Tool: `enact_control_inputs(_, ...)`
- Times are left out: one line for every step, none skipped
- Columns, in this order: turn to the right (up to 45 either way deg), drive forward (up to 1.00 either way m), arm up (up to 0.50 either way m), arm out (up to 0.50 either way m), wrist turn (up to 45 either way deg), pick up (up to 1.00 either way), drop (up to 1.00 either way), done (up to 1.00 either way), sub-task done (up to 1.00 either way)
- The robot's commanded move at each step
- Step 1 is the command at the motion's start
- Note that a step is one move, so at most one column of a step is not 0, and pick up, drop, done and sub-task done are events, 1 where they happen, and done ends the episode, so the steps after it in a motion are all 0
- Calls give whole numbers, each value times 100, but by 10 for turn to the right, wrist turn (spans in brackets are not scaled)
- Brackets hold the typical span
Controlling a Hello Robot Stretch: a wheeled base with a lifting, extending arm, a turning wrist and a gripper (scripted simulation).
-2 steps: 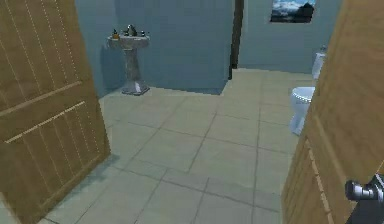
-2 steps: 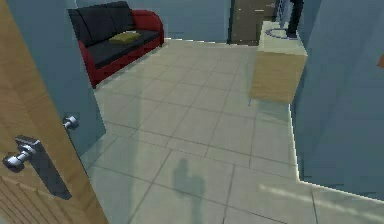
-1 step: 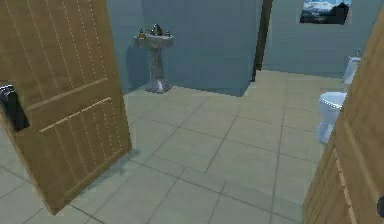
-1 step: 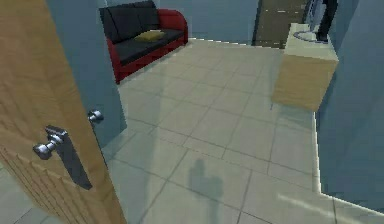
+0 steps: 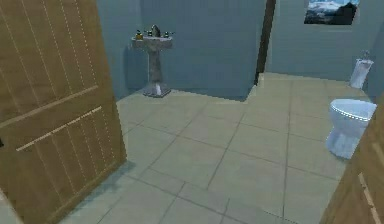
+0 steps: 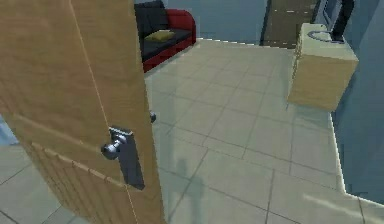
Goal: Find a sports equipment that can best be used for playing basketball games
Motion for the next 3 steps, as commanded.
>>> enact_control_inputs(240, 0, 0, 0, 0, 0, 0, 0, 0)
enact_control_inputs(0, 100, 0, 0, 0, 0, 0, 0, 0)
enact_control_inputs(0, 100, 0, 0, 0, 0, 0, 0, 0)
